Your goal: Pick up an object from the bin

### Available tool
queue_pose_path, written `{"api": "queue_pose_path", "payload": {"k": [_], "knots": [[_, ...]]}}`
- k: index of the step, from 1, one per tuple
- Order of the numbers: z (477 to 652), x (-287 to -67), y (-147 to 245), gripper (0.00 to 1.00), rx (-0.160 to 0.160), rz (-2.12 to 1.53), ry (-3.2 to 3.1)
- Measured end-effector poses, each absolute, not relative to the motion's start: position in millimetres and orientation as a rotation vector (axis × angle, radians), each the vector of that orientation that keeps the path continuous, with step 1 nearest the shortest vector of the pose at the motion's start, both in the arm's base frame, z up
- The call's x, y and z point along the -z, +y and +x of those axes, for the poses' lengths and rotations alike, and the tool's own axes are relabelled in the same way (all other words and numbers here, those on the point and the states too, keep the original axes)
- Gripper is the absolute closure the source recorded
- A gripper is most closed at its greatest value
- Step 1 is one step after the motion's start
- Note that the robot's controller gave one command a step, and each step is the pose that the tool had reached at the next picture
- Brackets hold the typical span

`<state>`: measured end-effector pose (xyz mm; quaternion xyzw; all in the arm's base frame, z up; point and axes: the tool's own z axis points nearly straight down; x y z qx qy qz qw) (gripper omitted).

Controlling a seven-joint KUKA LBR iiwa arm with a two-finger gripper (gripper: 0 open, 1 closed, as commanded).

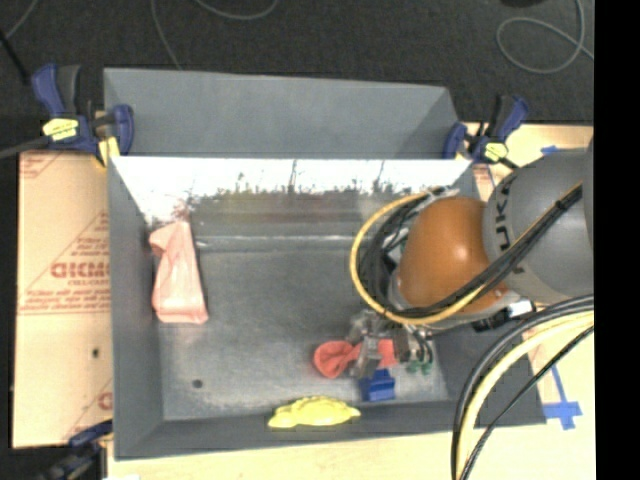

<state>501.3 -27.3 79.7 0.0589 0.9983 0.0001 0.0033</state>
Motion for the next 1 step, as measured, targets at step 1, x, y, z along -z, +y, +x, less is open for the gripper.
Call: {"api": "queue_pose_path", "payload": {"k": [1], "knots": [[513.2, -282.4, -32.7, 1.0, 0.002, 0.159, 3.132]]}}
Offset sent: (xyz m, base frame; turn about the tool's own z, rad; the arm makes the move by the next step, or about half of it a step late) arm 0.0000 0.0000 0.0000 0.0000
